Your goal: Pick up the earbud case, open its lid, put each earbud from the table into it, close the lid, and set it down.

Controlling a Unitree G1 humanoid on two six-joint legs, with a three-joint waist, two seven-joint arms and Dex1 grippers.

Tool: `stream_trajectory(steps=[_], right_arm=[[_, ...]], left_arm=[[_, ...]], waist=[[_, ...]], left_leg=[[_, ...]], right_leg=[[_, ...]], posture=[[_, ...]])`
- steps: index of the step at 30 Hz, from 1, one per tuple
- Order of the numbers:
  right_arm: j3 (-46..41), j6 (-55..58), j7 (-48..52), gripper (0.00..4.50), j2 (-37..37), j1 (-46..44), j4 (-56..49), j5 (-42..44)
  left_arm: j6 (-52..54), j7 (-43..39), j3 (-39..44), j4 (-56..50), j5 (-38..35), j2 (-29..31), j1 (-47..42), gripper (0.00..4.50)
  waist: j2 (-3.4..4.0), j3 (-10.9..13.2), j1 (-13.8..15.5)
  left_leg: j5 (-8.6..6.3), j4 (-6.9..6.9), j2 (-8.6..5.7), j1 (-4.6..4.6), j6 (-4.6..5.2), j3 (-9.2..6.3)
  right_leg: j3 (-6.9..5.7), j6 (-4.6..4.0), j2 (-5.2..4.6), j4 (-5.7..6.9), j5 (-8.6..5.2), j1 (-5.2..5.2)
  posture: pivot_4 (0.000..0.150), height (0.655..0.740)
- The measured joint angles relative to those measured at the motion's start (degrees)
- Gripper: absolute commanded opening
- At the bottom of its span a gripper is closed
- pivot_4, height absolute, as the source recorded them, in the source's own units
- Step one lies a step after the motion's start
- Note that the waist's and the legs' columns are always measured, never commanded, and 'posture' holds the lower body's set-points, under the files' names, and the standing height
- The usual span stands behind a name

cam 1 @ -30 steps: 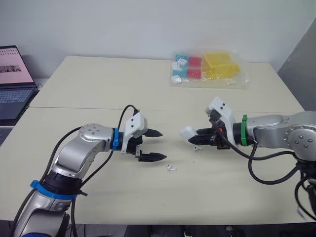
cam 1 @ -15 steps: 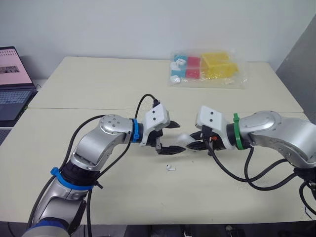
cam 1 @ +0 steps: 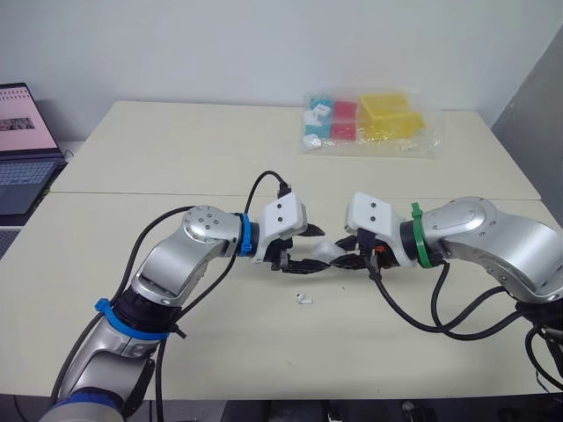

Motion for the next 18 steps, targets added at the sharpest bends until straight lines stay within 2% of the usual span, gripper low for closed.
stream_trajectory(steps=[4, 5, 17, 18], right_arm=[[-0.1, 0.1, 1.0, 0.77, 0.6, 0.0, -0.4, -0.8], [-0.1, 0.1, 1.4, 0.77, 0.5, 0.0, -0.8, -1.2], [0.0, -1.4, 5.2, 0.77, -0.1, 0.5, -2.2, -4.7], [0.1, -1.6, 5.9, 1.12, -0.2, 0.6, -2.3, -5.0]], left_arm=[[-1.1, -1.5, -0.8, 0.3, 0.8, 0.2, 0.5, 1.01], [-1.2, -2.0, -0.8, 0.3, 0.8, 0.4, 0.6, 0.86], [-2.8, -2.9, -0.9, 0.3, 1.4, 0.0, 1.2, 0.82], [-3.0, -3.0, -1.1, 0.2, 1.4, 0.0, 1.4, 0.82]], waist=[[0.00, 0.0, 0.0], [0.00, 0.0, 0.0], [0.00, 0.0, 0.0], [0.00, 0.0, 0.0]], left_leg=[[0.00, 0.00, 0.00, 0.00, 0.00, -0.01], [0.00, 0.00, 0.00, 0.00, 0.00, 0.00], [0.00, 0.03, 0.00, 0.02, 0.00, 0.00], [0.00, 0.03, -0.01, 0.02, 0.00, 0.00]], right_leg=[[0.00, 0.00, 0.00, 0.00, 0.00, 0.00], [0.00, 0.00, 0.00, 0.00, 0.00, 0.00], [0.00, 0.00, 0.00, 0.05, 0.00, 0.01], [0.00, -0.01, 0.00, 0.05, 0.00, 0.01]], posture=[[0.150, 0.7400], [0.150, 0.7400], [0.150, 0.7400], [0.150, 0.7400]])
